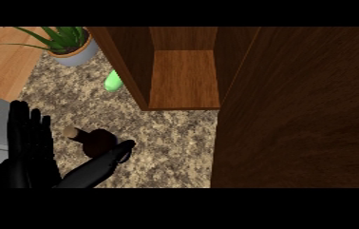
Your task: Pick up the wine, place it into the cabinet and close the cabinet
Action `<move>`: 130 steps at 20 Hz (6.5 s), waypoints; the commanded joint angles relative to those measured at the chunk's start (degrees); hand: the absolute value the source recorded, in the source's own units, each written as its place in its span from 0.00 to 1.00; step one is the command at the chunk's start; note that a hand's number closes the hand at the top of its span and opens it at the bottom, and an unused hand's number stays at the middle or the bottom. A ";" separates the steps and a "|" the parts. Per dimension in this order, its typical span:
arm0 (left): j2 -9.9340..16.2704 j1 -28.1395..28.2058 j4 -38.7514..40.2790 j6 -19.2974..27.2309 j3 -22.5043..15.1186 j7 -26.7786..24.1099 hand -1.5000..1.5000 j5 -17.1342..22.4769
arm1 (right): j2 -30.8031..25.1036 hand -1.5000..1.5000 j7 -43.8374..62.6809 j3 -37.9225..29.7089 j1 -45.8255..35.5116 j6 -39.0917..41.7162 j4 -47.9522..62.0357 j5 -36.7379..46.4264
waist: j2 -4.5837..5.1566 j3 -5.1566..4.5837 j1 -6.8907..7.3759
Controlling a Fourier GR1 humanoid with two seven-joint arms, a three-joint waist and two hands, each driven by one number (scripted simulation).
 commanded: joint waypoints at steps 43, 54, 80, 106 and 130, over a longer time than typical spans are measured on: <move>-4.62 10.07 45.30 -11.64 15.60 -69.09 0.00 57.13 | -4.94 0.00 4.44 0.03 7.00 -1.04 -17.38 -2.96 | -0.23 0.03 -0.41; -4.63 3.92 52.55 -16.20 18.45 -79.13 0.00 72.32 | -3.65 0.00 4.63 0.09 2.10 -2.38 -13.94 -2.02 | 0.02 0.04 -0.01; -1.00 -2.74 63.26 -21.69 11.73 -89.05 1.00 74.37 | -3.26 0.00 6.49 0.22 -0.09 -3.58 -12.34 -0.91 | -0.09 0.09 0.38; 2.91 -5.00 36.93 -26.43 -1.04 -72.54 1.00 65.10 | -4.21 0.00 2.54 -2.90 2.84 -0.45 -10.64 -4.55 | 0.06 0.19 0.16; -4.62 -30.81 57.71 -10.40 0.16 -63.93 1.00 63.61 | -2.74 0.00 4.92 -3.94 2.18 0.47 -12.49 -5.54 | 0.34 0.07 -0.87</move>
